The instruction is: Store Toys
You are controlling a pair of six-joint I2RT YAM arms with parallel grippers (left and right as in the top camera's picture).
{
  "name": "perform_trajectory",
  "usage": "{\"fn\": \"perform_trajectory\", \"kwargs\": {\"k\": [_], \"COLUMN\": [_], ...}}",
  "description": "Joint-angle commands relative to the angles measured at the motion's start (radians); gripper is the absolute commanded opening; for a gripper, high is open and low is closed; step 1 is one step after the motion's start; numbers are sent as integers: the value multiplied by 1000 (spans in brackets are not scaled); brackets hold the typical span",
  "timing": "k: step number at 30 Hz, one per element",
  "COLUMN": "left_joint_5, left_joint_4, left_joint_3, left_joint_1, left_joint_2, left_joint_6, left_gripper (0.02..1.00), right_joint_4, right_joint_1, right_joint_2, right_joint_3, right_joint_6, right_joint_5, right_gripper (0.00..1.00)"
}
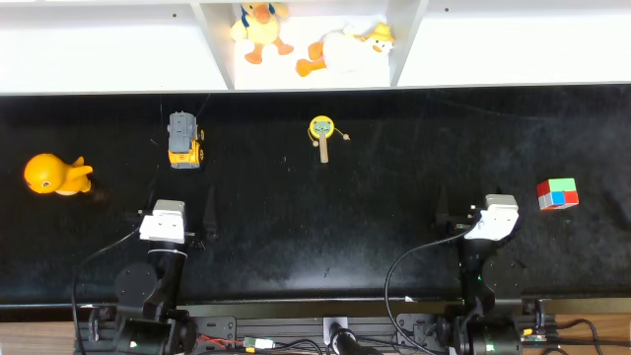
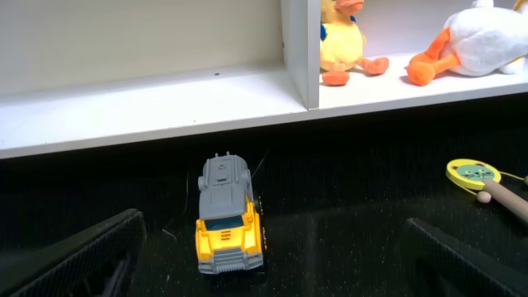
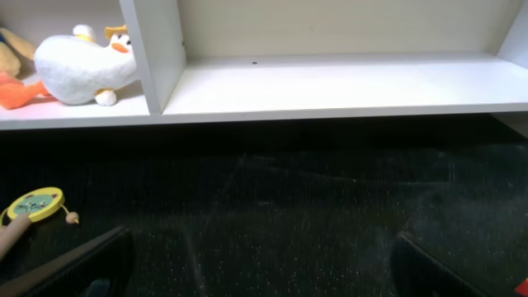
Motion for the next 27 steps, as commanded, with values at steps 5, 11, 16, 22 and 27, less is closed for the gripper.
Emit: {"fn": "perform_trajectory", "kwargs": {"k": [5, 11, 16, 22, 27], "left_joint_5": [53, 51, 51, 228, 468], "left_joint_4": [5, -135, -287, -281, -268], "left_joint_3": [-5, 104, 277, 404, 542], "left_joint_1": [3, 28, 103, 251, 426], "left_joint_2": [-10, 58, 264, 548, 808], "left_joint_6": [11, -151, -138, -4, 159], "left_gripper": [998, 996, 993, 993, 996], "right_joint_4": [8, 8, 8, 8, 8], "right_joint_1": [5, 5, 5, 5, 5], "right_joint_2": [-8, -8, -8, -8, -8], "right_joint_3": [-11, -11, -11, -11, -11], "right_joint_6": [4, 4, 4, 4, 4], "right_joint_5": [-7, -6, -7, -7, -7], "right_gripper": [996, 996, 993, 996, 993]}}
